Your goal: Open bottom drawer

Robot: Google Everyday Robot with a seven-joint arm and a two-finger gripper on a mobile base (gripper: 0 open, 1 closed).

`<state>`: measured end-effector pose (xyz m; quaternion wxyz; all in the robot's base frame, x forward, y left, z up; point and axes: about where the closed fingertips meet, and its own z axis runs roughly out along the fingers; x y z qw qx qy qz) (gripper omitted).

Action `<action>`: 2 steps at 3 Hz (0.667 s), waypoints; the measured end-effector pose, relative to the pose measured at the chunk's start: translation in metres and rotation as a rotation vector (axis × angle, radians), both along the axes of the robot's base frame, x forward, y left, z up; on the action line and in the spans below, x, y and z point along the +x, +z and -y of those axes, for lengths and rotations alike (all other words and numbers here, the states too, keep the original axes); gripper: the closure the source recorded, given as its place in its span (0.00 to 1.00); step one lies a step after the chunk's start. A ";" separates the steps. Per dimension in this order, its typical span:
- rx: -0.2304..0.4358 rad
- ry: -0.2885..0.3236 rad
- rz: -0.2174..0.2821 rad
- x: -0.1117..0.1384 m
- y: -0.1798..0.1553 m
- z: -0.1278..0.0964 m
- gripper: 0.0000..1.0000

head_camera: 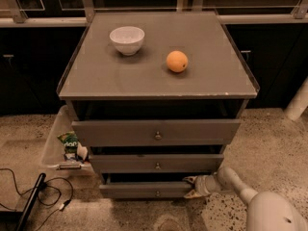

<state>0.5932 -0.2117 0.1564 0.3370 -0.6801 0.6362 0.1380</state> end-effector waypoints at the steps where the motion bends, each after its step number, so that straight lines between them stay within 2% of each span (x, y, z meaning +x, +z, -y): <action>1: 0.038 -0.005 0.003 -0.024 -0.001 0.004 0.34; 2: 0.072 -0.004 0.009 -0.053 0.002 0.009 0.57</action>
Offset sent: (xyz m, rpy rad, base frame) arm -0.0894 -0.0200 0.0090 0.1112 -0.0200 -0.0096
